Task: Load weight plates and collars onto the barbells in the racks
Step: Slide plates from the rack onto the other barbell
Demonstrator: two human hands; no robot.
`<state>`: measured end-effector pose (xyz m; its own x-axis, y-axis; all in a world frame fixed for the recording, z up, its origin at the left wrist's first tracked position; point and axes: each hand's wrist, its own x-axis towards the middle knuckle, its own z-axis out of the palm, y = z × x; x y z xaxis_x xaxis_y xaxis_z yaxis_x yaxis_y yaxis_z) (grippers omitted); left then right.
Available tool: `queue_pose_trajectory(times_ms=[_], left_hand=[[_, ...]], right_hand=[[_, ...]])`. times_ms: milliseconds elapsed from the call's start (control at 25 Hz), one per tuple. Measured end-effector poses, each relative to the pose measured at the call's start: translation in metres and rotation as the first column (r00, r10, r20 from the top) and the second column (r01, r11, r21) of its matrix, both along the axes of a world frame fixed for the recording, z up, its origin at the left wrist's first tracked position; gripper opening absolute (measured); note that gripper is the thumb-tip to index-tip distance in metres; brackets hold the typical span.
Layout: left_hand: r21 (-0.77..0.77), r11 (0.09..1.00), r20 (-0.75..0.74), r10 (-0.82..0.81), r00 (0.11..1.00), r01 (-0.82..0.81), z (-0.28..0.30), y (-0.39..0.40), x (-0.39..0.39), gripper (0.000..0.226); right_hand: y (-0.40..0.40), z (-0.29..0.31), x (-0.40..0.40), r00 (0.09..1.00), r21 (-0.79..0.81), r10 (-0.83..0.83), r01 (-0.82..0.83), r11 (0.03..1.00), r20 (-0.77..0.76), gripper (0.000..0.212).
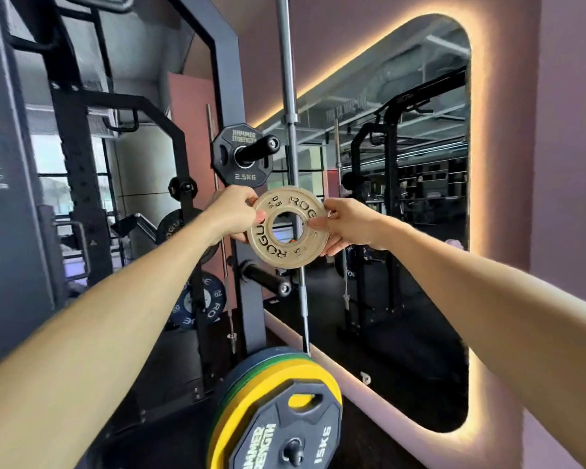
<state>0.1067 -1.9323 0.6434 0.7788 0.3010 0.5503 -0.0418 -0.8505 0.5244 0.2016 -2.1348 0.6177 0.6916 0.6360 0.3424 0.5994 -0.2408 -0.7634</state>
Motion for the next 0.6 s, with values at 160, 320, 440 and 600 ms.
queue_pose_trajectory(times_ms=[160, 320, 440, 600], left_hand=[[-0.003, 1.000, -0.006, 0.014, 1.000, -0.014, 0.002, 0.004, 0.060, 0.004], [-0.028, 0.998, -0.036, 0.059, 0.998, -0.060, 0.003, 0.008, 0.100, 0.004], [-0.025, 0.991, -0.027, 0.131, 0.991, -0.131, 0.004, 0.007, 0.114, 0.006], [-0.057, 0.969, -0.032, 0.237, 0.971, -0.238, 0.006, -0.008, 0.122, 0.003]], right_hand=[[0.005, 0.002, 0.063, 0.999, 0.011, 0.032, -0.032, 0.999, -0.005, 0.035], [0.014, 0.001, 0.115, 0.996, 0.003, 0.090, -0.090, 0.996, -0.025, 0.039], [0.020, 0.002, 0.141, 0.986, 0.013, 0.164, -0.164, 0.986, -0.033, 0.031], [0.021, 0.007, 0.172, 0.963, -0.010, 0.270, -0.270, 0.963, -0.019, 0.037]])
